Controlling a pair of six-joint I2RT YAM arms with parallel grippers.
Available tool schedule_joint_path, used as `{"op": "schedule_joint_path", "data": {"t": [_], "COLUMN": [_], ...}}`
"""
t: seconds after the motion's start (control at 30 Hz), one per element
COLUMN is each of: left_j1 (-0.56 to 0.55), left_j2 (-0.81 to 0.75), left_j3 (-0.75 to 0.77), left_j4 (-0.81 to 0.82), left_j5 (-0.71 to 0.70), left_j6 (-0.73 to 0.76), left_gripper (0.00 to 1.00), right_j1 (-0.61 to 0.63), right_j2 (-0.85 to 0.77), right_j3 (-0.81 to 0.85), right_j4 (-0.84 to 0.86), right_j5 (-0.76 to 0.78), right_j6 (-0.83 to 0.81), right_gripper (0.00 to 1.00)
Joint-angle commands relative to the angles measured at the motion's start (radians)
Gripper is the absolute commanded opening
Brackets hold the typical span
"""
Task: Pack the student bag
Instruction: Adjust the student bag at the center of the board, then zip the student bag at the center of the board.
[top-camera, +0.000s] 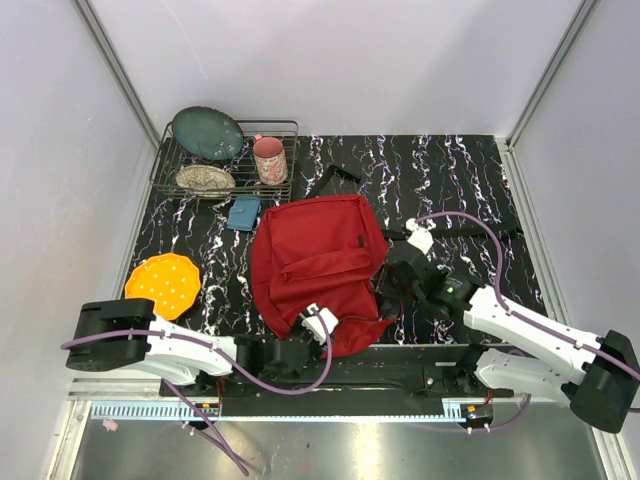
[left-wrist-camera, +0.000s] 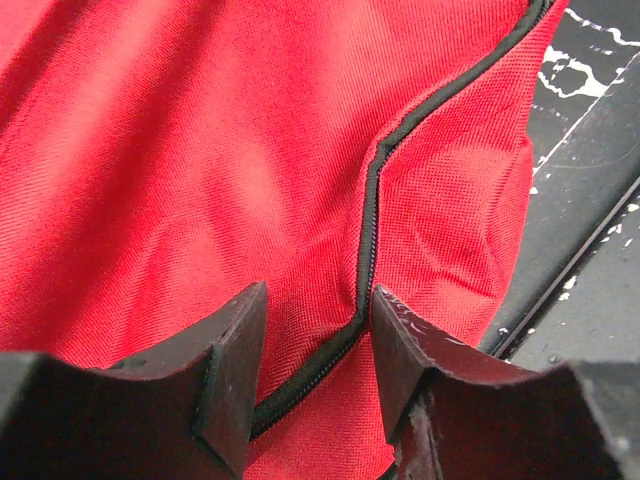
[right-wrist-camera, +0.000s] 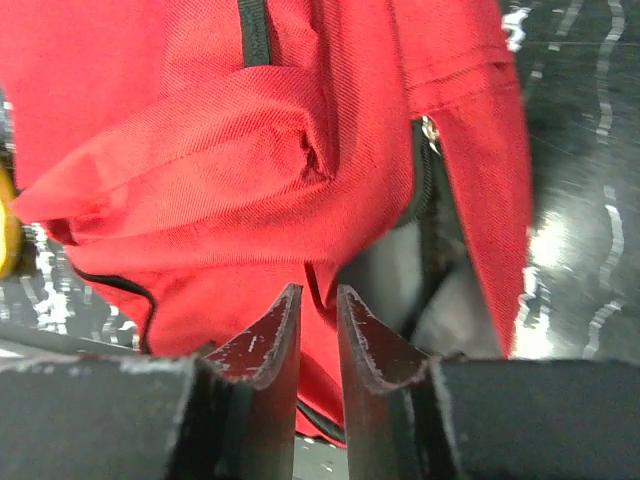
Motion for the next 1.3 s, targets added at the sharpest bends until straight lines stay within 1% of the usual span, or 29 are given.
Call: {"op": "schedule_joint_path", "data": {"t": [0.0, 0.03, 0.1, 0.17, 0.2, 0.23, 0.27, 0.33, 0.37, 0.4, 0.43, 0.47, 0.5, 0.57, 0.6, 0.63, 0.67, 0.7, 0.8, 0.83, 0.9, 0.93, 1.03, 1.07, 1.2, 1.27], "left_j1": [0.002, 0.002, 0.001, 0.002, 0.001, 0.002, 0.001, 0.001, 0.001, 0.001, 0.002, 0.001, 0.001, 0.002, 0.001, 0.001, -0.001, 0.001, -0.001, -0.001, -0.001, -0.001, -0.001, -0.001, -0.001, -0.001], "left_j2": [0.023, 0.020, 0.011, -0.023, -0.037, -0.064, -0.080, -0.106, -0.111, -0.114, -0.114, -0.117, -0.118, -0.128, -0.129, -0.134, -0.132, -0.129, -0.094, -0.059, -0.014, 0.035, 0.113, 0.127, 0.225, 0.254], "left_j3": [0.022, 0.020, 0.007, -0.004, -0.028, -0.042, -0.055, -0.073, -0.075, -0.072, -0.069, -0.064, -0.041, -0.007, 0.028, 0.046, 0.062, 0.085, 0.125, 0.134, 0.169, 0.181, 0.201, 0.201, 0.189, 0.191], "left_j4": [-0.013, -0.013, -0.030, -0.043, -0.036, -0.019, 0.007, 0.019, 0.018, 0.022, 0.025, 0.021, 0.013, -0.016, -0.023, -0.027, -0.018, -0.007, 0.048, 0.064, 0.090, 0.090, 0.110, 0.131, 0.197, 0.217], "left_j5": [-0.070, -0.070, -0.077, -0.081, -0.073, -0.073, -0.059, -0.045, -0.029, -0.019, -0.016, -0.001, 0.011, 0.042, 0.054, 0.065, 0.086, 0.091, 0.113, 0.117, 0.130, 0.137, 0.182, 0.211, 0.239, 0.243], "left_j6": [-0.035, -0.043, -0.069, -0.087, -0.090, -0.090, -0.078, -0.066, -0.049, -0.040, -0.031, -0.011, 0.005, 0.037, 0.049, 0.063, 0.093, 0.107, 0.170, 0.187, 0.229, 0.229, 0.229, 0.220, 0.181, 0.164], "left_gripper": [0.48, 0.45, 0.43, 0.38, 0.36, 0.34, 0.28, 0.26, 0.34, 0.39, 0.47, 0.52, 0.56, 0.60, 0.63, 0.64, 0.65, 0.69, 0.74, 0.77, 0.78, 0.78, 0.78, 0.78, 0.78, 0.77], "right_j1": [0.041, 0.041, 0.041, 0.041, 0.040, 0.040, 0.041, 0.040, 0.040, 0.040, 0.040, 0.040, 0.040, 0.040, 0.040, 0.040, 0.041, 0.040, 0.041, 0.040, 0.041, 0.041, 0.040, 0.040, 0.041, 0.040], "right_j2": [-0.074, -0.141, -0.237, -0.280, -0.297, -0.294, -0.285, -0.246, -0.236, -0.219, -0.216, -0.213, -0.213, -0.216, -0.219, -0.217, -0.216, -0.214, -0.219, -0.223, -0.243, -0.252, -0.300, -0.312, -0.377, -0.383], "right_j3": [0.068, 0.056, 0.027, -0.019, -0.036, -0.053, -0.093, -0.134, -0.189, -0.216, -0.243, -0.289, -0.309, -0.331, -0.331, -0.329, -0.325, -0.325, -0.348, -0.355, -0.380, -0.388, -0.395, -0.397, -0.401, -0.404], "right_j4": [-0.253, -0.241, -0.231, -0.207, -0.193, -0.175, -0.115, -0.063, 0.021, 0.061, 0.097, 0.158, 0.183, 0.201, 0.197, 0.191, 0.175, 0.169, 0.172, 0.174, 0.181, 0.184, 0.135, 0.111, 0.076, 0.062], "right_j5": [0.202, 0.213, 0.227, 0.210, 0.190, 0.117, 0.072, -0.038, -0.072, -0.100, -0.120, -0.121, -0.118, -0.100, -0.095, -0.095, -0.100, -0.106, -0.121, -0.134, -0.141, -0.151, -0.131, -0.126, -0.118, -0.124], "right_j6": [-0.008, -0.013, -0.007, -0.004, -0.005, -0.005, -0.007, 0.040, 0.088, 0.113, 0.142, 0.183, 0.194, 0.226, 0.235, 0.240, 0.245, 0.251, 0.281, 0.291, 0.332, 0.352, 0.383, 0.389, 0.407, 0.416], "right_gripper": [0.28, 0.30, 0.32, 0.38, 0.47, 0.53, 0.54, 0.54, 0.54, 0.53, 0.52, 0.52, 0.52, 0.52, 0.52, 0.52, 0.53, 0.53, 0.54, 0.54, 0.55, 0.55, 0.57, 0.57, 0.57, 0.57]}}
